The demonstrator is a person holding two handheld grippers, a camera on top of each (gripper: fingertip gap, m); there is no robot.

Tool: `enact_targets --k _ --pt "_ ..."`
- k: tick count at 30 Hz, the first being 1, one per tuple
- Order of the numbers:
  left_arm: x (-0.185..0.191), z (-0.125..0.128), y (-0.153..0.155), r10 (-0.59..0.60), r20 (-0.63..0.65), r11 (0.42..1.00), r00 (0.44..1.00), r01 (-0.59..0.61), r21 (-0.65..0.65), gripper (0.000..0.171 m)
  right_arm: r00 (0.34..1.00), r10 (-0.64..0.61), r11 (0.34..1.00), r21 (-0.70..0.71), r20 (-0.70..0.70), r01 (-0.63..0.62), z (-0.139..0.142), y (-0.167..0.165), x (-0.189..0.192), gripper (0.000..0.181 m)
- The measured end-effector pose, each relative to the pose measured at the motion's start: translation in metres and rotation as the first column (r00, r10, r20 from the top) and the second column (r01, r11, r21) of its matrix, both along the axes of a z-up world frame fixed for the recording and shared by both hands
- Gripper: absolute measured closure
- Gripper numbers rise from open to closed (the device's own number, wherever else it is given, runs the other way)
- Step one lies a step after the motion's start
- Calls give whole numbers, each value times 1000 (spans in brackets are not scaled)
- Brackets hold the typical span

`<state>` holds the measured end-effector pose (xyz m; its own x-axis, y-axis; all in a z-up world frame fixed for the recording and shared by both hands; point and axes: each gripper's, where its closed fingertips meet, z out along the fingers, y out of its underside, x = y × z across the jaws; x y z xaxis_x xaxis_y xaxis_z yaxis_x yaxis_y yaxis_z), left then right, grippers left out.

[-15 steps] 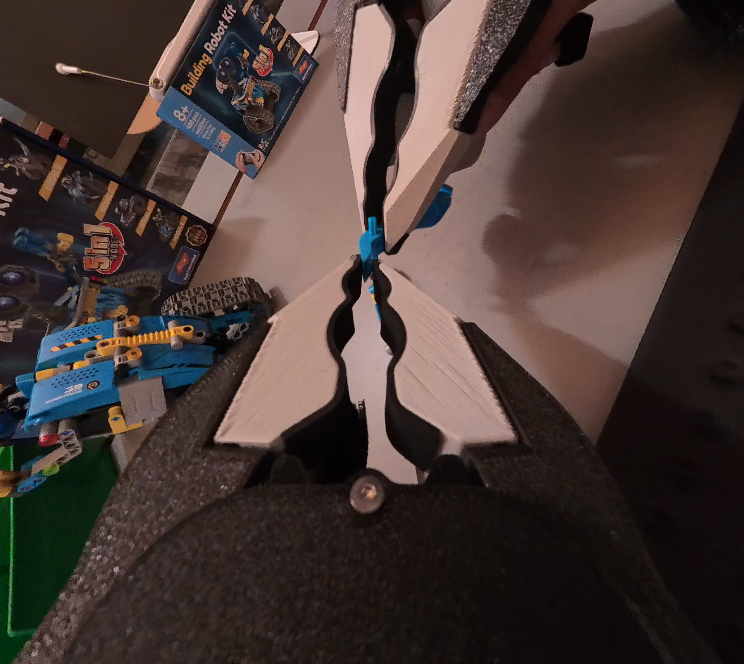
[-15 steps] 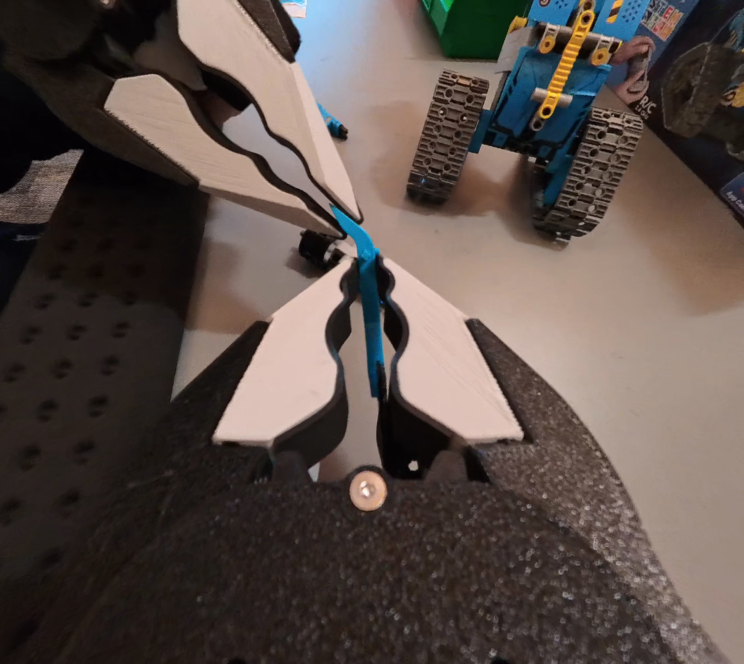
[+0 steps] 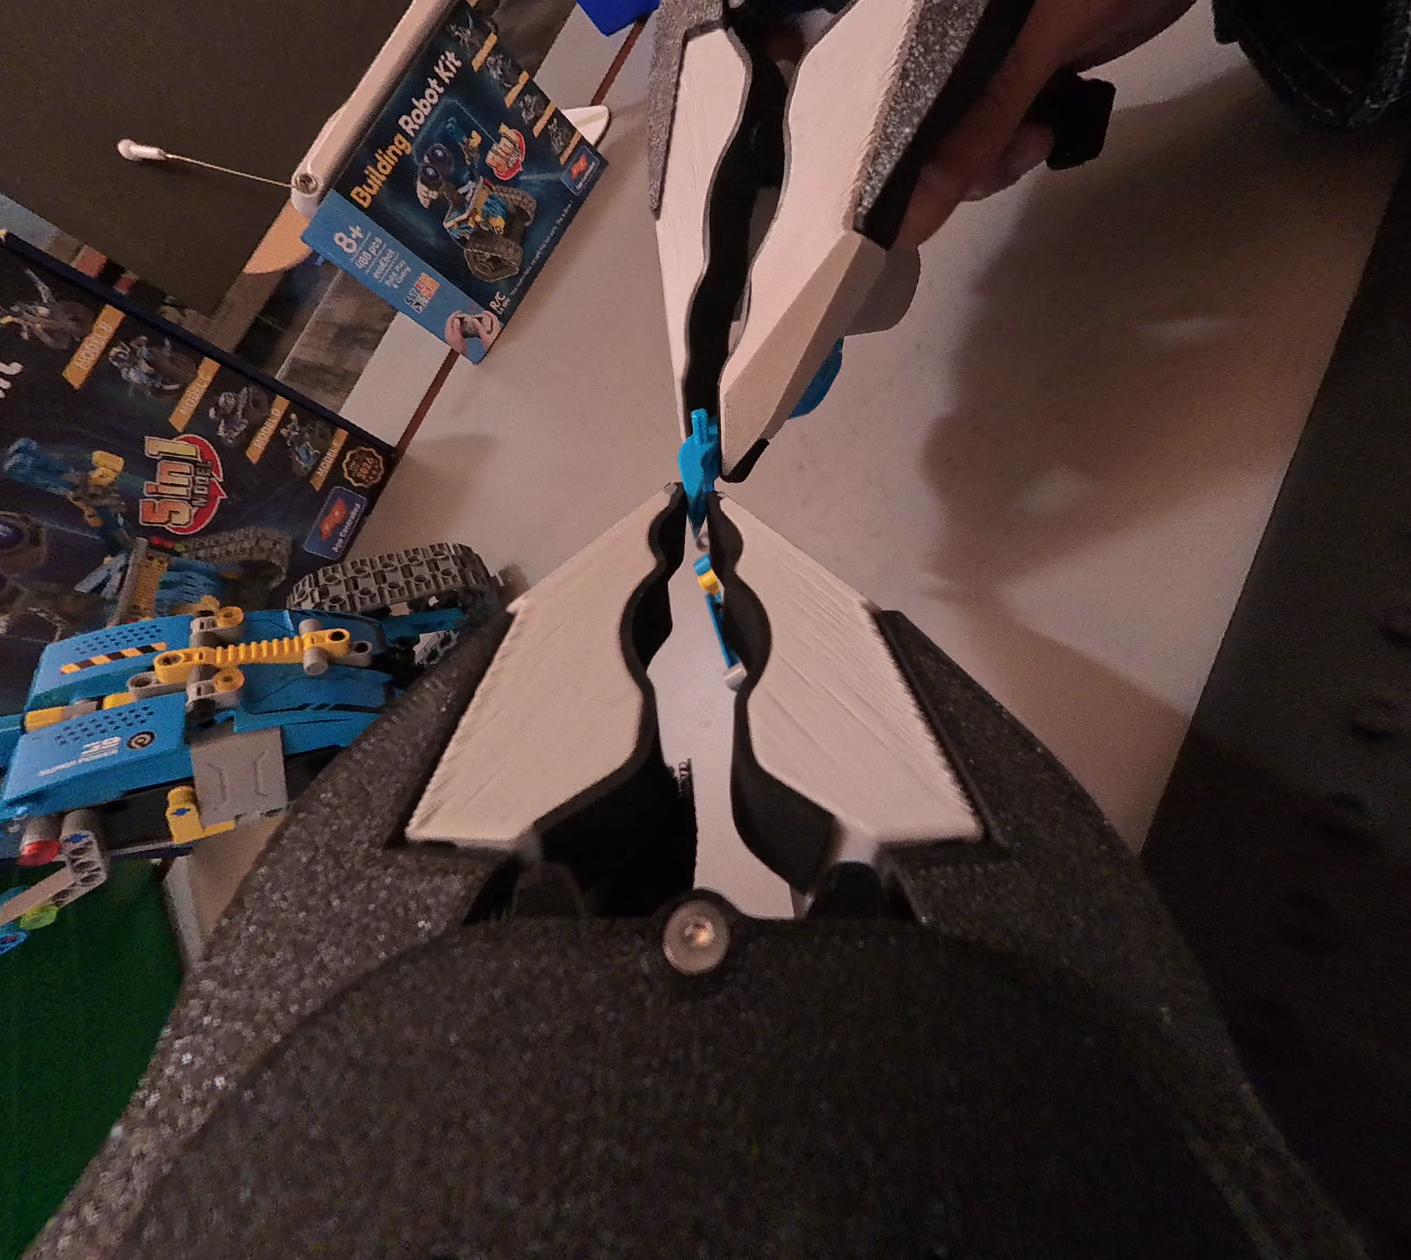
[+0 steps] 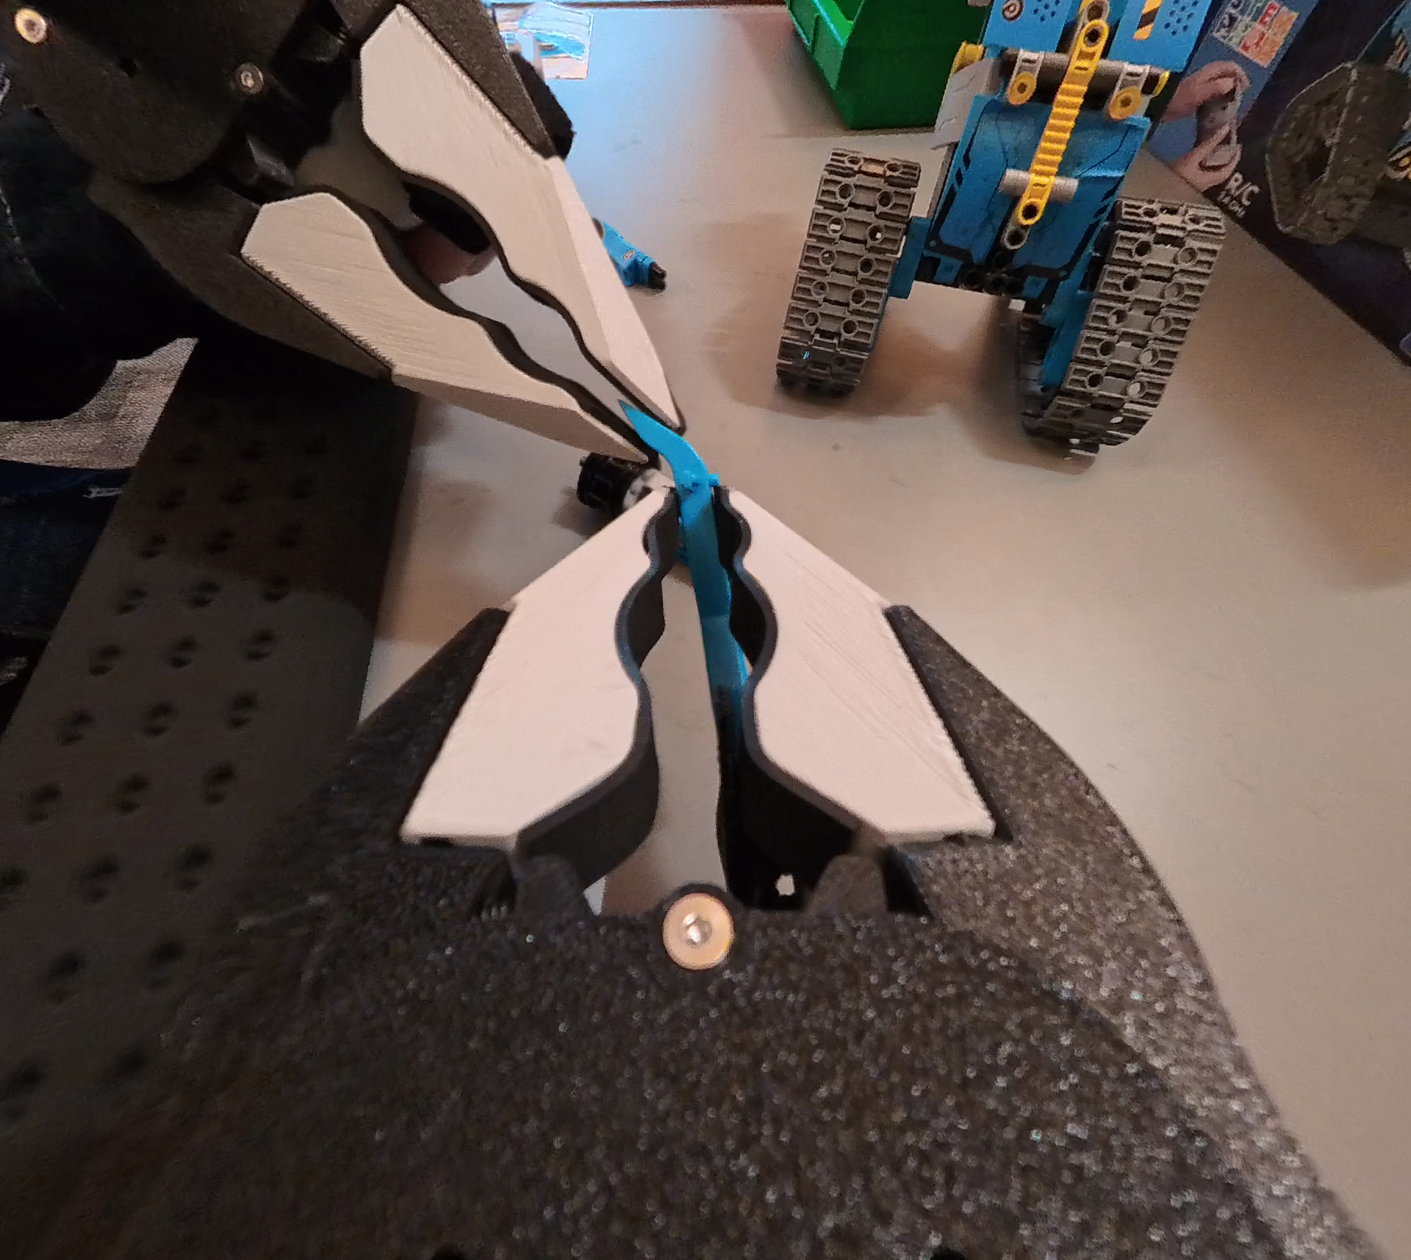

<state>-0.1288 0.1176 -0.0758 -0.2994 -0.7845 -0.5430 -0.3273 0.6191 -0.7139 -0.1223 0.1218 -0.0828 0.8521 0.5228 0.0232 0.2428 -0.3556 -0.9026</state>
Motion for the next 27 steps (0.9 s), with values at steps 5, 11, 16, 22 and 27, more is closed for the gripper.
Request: enact_targets --k 5,11,16,22,27 --pt "0 -4 -3 -26 -5 999 1000 26 48 170 998 -4 1000 -10 57 5 -8 2 0 172" --pt "1 -5 -5 -24 -6 997 1000 24 67 171 997 -2 1000 -16 75 3 -8 1 1 173" --pt "-1 -21 7 63 -137 978 989 -88 -188 150 983 -68 996 -54 170 78 -16 -2 26 175" --pt "-7 -78 29 179 -365 941 914 -267 -207 143 969 -147 985 -60 200 161 -15 -18 63 175" --pt "-1 -70 8 76 -436 769 897 -331 -547 146 957 -69 997 6 280 71 -13 -27 51 175"
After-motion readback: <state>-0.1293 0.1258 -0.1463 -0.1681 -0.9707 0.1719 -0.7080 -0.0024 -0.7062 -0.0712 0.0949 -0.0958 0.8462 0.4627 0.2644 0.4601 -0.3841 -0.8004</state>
